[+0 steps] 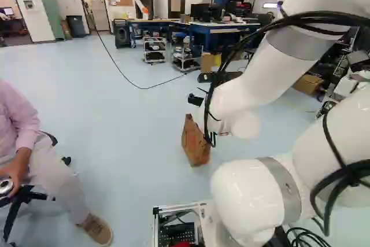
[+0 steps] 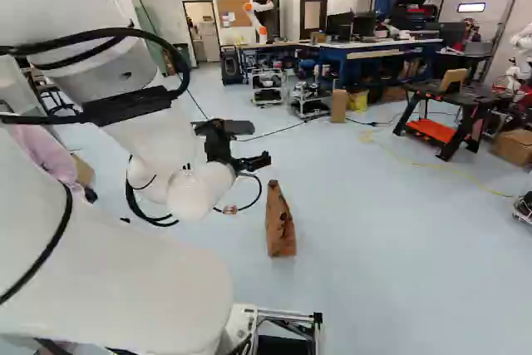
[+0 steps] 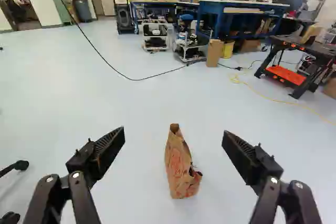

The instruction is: Pick up the grocery bag from the ground

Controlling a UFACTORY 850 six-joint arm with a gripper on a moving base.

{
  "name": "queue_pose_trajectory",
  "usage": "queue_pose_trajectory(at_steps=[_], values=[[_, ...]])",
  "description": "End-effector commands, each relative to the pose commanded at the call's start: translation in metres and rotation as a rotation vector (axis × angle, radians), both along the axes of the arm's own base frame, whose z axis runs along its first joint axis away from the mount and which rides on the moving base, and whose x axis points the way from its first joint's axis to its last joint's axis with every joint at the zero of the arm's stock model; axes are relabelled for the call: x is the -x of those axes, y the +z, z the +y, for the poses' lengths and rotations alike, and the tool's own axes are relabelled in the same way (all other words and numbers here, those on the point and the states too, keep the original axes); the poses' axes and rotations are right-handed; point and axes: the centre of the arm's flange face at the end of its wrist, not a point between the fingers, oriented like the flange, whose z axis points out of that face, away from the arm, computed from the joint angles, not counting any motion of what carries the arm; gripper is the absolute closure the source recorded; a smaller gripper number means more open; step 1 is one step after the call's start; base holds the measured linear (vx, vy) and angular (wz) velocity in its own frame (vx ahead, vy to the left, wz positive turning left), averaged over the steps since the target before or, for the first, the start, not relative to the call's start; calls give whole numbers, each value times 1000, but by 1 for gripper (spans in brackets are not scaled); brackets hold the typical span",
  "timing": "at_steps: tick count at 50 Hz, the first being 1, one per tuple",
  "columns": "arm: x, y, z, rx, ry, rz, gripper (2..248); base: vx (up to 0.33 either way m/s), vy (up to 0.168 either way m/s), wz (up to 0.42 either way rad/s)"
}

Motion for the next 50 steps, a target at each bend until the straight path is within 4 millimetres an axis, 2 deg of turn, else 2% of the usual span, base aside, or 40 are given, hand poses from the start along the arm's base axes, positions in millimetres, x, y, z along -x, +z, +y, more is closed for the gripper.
queue_pose_trajectory(at_steps=[50], values=[[-4,1,0,0,0,2,3,0,0,0]])
